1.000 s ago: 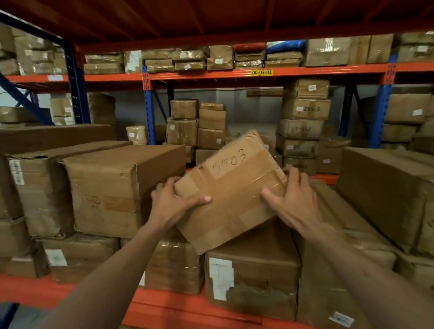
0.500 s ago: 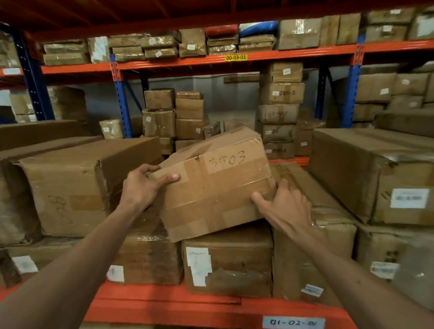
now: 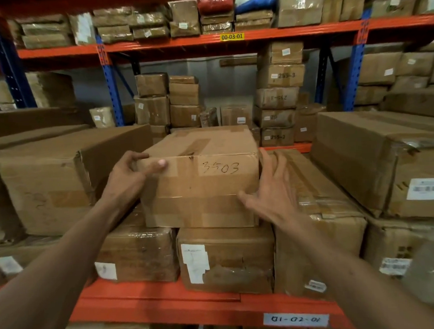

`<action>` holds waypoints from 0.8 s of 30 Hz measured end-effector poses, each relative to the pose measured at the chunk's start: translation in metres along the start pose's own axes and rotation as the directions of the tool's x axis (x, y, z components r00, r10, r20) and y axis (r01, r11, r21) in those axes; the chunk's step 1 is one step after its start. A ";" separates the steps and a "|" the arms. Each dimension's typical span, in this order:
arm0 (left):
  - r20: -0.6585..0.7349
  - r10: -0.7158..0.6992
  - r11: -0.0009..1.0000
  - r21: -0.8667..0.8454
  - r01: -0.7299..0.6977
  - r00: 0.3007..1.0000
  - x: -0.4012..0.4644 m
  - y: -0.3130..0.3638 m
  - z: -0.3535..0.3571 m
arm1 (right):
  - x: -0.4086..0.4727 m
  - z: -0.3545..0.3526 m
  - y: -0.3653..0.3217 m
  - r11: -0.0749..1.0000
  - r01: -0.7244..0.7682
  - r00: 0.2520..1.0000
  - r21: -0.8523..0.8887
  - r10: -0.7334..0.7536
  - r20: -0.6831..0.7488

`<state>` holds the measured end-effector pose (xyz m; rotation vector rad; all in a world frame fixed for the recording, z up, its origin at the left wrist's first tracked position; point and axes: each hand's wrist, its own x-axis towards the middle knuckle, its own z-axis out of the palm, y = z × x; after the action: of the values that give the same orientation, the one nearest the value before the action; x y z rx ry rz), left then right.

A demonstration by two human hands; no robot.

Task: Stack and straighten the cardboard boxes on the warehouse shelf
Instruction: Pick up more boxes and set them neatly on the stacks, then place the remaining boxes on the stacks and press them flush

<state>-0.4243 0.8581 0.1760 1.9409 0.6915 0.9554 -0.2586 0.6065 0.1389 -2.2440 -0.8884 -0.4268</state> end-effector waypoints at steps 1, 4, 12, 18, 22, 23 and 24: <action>0.005 -0.045 0.999 -0.006 0.045 0.999 0.005 0.004 0.000 | 0.015 -0.010 -0.003 0.995 -0.004 1.000 0.095 0.003 0.018; 0.064 -0.251 0.944 -0.205 0.259 0.966 0.016 0.014 0.006 | 0.048 -0.034 -0.012 0.941 -0.182 0.958 0.284 0.105 0.266; -0.006 -0.375 0.888 -0.290 0.357 0.927 -0.003 0.020 0.033 | 0.020 -0.028 -0.013 0.831 -0.237 0.966 0.504 0.259 0.028; -0.003 -0.331 0.921 -0.221 0.322 0.944 -0.012 0.019 0.027 | 0.002 -0.039 -0.022 0.919 -0.138 0.955 0.369 0.222 -0.195; 0.061 -0.370 0.906 -0.198 0.375 0.927 -0.014 0.019 0.021 | 0.013 -0.036 -0.029 0.957 -0.164 0.970 0.241 0.201 -0.137; 0.073 -0.373 0.903 -0.200 0.380 0.925 -0.018 0.019 0.019 | 0.014 -0.035 -0.030 0.965 -0.169 0.975 0.201 0.194 -0.112; 0.082 -0.375 0.901 -0.204 0.383 0.924 -0.021 0.021 0.018 | 0.016 -0.035 -0.029 0.977 -0.171 0.979 0.130 0.183 -0.086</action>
<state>-0.4187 0.8243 0.1800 1.5538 0.8658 0.7126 -0.2695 0.6058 0.1856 -2.1486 -0.6399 -0.3849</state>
